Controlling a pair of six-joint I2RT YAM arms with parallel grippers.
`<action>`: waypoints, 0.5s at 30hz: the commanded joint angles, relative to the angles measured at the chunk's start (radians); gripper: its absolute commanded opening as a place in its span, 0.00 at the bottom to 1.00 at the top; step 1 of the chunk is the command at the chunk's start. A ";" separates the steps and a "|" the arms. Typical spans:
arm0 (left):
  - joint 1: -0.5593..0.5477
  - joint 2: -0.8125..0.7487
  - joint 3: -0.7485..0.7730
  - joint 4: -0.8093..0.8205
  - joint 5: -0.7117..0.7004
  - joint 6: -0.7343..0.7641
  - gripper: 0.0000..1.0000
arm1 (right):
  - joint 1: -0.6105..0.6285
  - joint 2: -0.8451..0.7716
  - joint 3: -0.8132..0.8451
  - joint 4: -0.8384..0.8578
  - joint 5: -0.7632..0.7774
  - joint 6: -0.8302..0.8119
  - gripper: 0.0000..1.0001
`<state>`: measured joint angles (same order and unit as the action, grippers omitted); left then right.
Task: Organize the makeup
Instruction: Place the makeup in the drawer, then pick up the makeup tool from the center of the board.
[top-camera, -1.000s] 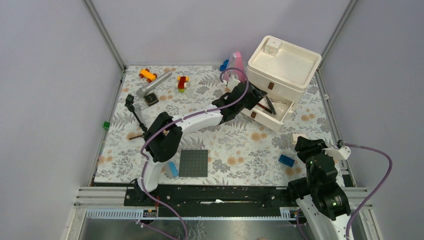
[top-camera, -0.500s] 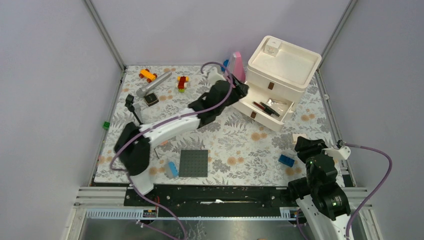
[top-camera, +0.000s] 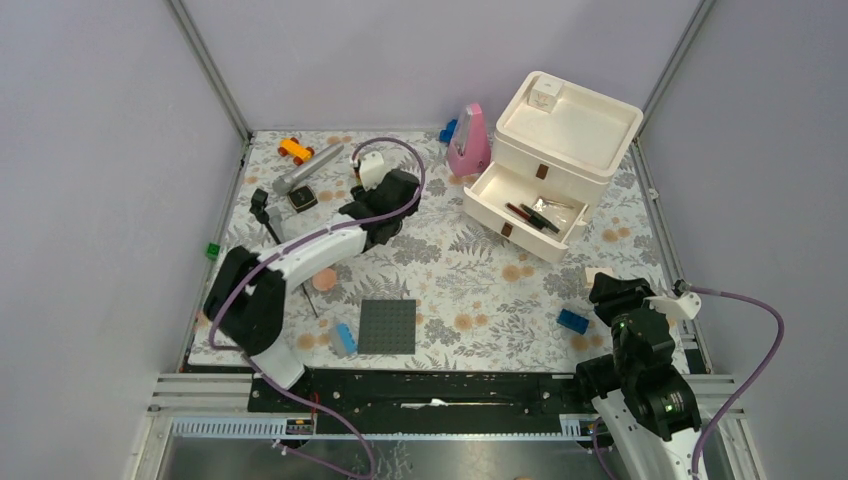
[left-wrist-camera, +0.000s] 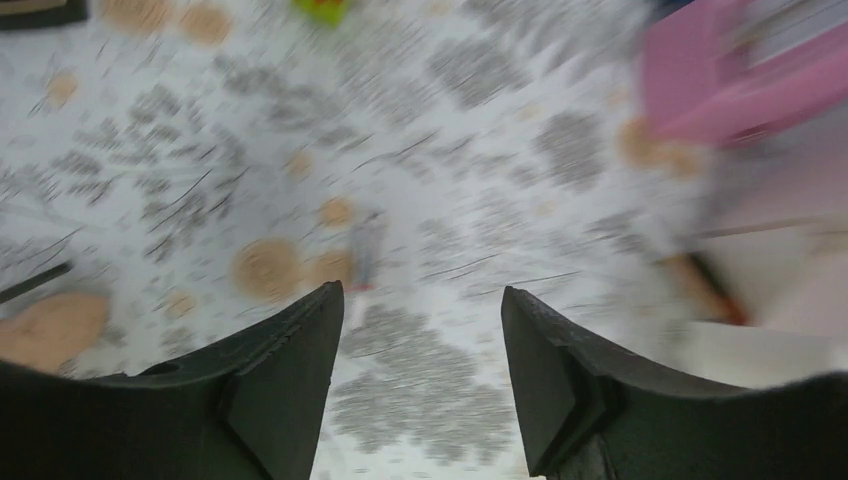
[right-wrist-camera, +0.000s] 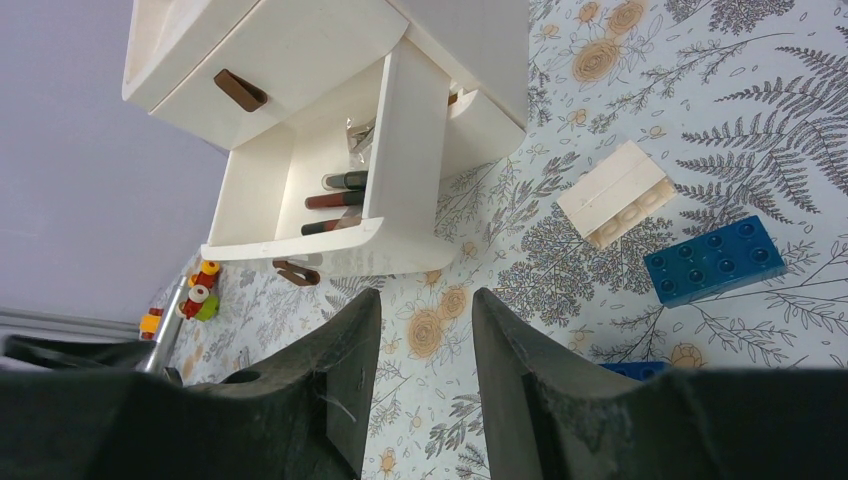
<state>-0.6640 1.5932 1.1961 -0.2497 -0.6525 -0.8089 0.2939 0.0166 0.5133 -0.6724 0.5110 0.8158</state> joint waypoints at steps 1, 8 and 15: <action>0.041 0.092 -0.013 -0.101 0.047 0.001 0.63 | 0.004 -0.009 0.026 0.012 -0.001 -0.003 0.46; 0.089 0.259 0.083 -0.155 0.081 0.013 0.62 | 0.005 -0.009 0.025 0.016 -0.006 -0.005 0.46; 0.128 0.366 0.125 -0.128 0.133 0.042 0.57 | 0.005 -0.009 0.015 0.024 -0.006 -0.010 0.46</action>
<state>-0.5579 1.9202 1.2713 -0.4007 -0.5556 -0.7925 0.2939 0.0166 0.5133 -0.6720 0.5041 0.8154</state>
